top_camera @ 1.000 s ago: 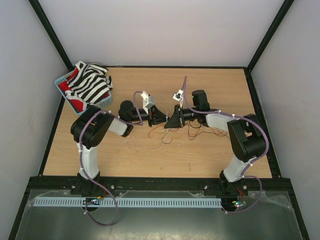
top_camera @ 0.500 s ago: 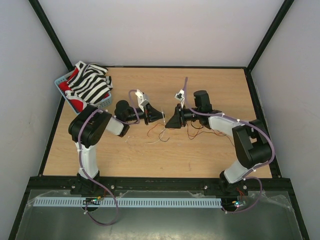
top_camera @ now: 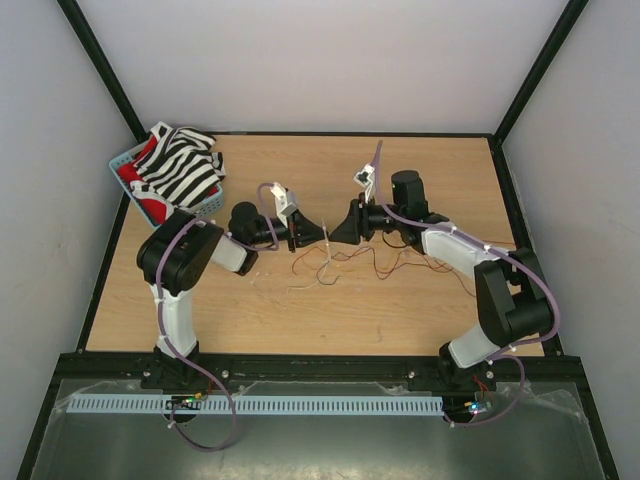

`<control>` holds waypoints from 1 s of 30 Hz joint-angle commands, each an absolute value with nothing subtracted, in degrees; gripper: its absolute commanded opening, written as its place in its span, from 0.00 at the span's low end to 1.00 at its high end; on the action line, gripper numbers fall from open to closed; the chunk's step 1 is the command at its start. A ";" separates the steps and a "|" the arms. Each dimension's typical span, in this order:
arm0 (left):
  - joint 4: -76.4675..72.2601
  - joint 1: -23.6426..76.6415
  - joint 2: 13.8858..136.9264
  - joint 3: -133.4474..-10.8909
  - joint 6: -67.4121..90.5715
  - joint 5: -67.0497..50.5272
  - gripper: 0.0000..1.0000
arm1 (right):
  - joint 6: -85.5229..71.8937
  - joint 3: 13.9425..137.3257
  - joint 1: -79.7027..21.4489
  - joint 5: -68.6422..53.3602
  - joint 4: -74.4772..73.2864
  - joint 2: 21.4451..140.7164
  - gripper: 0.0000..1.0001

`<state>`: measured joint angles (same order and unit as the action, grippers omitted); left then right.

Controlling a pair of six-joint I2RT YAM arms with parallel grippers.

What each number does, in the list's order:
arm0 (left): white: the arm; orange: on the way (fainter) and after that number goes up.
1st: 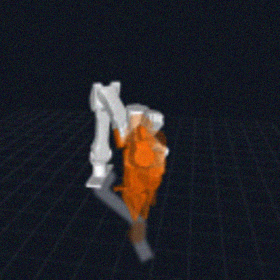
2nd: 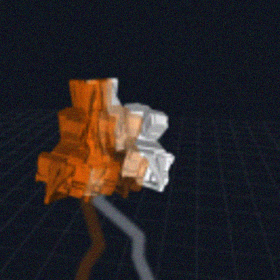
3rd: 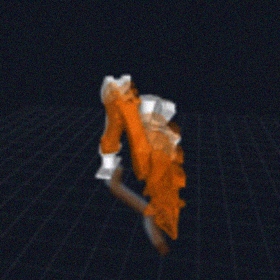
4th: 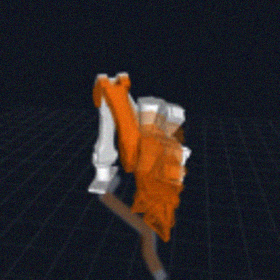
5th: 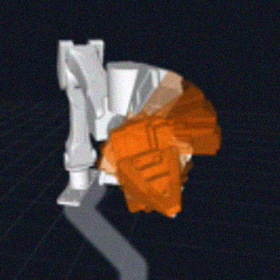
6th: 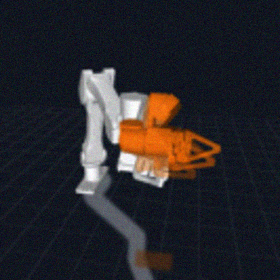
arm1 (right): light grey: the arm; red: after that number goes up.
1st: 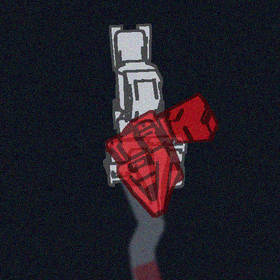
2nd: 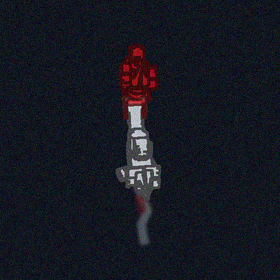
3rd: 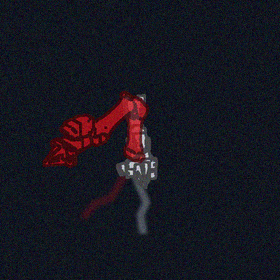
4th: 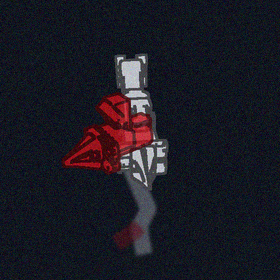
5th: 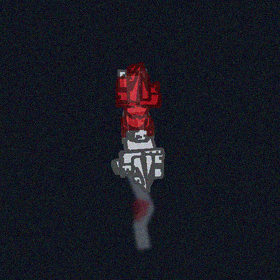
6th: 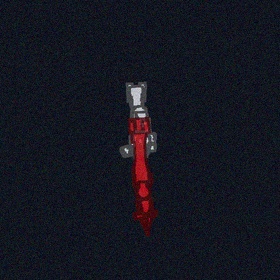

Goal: Zip-tie the wires
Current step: Tie the cable at the center of the board.

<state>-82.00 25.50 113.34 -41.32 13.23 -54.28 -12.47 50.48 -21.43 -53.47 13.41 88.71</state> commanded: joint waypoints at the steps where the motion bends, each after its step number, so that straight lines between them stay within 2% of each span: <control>1: -84.83 26.41 111.49 -41.23 11.60 -56.46 0.00 | -17.53 53.35 -21.43 -51.05 16.18 89.10 0.54; 14: -84.82 27.60 110.73 -40.44 8.62 -56.91 0.00 | -22.84 55.03 -21.42 -51.02 21.20 94.24 0.53; 23: -84.83 28.01 111.03 -40.74 8.30 -57.04 0.00 | -24.66 55.17 -21.43 -52.48 22.50 95.54 0.37; 30: -84.82 27.99 111.01 -40.81 8.08 -57.13 0.00 | -25.18 55.45 -21.40 -53.44 22.85 96.49 0.32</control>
<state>-82.02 27.75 113.23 -40.86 8.95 -55.75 -24.18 53.78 -21.43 -51.62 20.80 95.90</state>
